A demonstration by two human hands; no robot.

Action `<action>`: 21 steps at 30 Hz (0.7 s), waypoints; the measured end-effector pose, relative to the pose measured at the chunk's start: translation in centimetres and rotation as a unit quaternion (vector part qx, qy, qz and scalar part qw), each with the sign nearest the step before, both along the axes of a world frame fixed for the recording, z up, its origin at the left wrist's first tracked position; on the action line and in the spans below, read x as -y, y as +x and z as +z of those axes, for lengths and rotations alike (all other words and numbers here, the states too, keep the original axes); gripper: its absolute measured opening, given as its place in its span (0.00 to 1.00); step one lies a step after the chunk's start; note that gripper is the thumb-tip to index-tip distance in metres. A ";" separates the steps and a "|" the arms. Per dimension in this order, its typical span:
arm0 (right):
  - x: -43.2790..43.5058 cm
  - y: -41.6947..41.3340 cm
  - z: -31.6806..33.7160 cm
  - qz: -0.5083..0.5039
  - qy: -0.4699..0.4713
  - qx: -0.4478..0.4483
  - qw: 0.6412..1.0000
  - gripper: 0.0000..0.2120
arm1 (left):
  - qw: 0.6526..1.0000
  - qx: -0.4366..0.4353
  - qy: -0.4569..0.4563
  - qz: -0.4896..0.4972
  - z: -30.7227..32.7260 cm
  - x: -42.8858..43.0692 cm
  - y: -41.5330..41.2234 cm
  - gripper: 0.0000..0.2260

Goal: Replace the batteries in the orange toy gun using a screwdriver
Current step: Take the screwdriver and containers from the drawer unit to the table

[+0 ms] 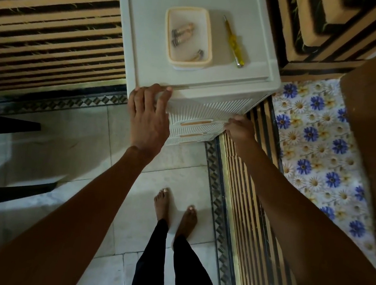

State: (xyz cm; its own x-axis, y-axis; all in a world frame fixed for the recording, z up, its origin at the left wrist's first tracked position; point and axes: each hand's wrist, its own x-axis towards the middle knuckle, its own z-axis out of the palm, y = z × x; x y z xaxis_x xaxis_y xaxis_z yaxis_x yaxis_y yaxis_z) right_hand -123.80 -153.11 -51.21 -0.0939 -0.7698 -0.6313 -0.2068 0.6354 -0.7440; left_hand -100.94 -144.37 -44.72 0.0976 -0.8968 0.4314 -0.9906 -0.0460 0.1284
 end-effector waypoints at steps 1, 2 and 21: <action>-0.2 0.1 1.1 -0.017 -0.011 0.014 1.000 0.13 | 1.000 -0.009 0.021 0.003 0.9 0.0 -0.1 0.25; -0.5 0.1 2.4 -0.031 -0.014 0.027 0.999 0.10 | 0.999 -0.019 0.041 0.003 1.7 -0.2 -0.2 0.25; 6.8 2.7 21.8 0.191 -0.226 -0.267 0.917 0.07 | 0.807 -0.522 0.190 0.199 15.6 10.1 0.9 0.12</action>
State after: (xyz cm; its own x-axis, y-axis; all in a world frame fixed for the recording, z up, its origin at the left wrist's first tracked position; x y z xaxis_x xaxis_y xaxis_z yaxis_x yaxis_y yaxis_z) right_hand -121.13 -159.91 -29.37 0.0339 -0.9826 -0.1828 -0.7622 0.0929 -0.6407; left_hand -100.07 -154.52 -29.12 0.5434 -0.7528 -0.3714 -0.2493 -0.5672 0.7850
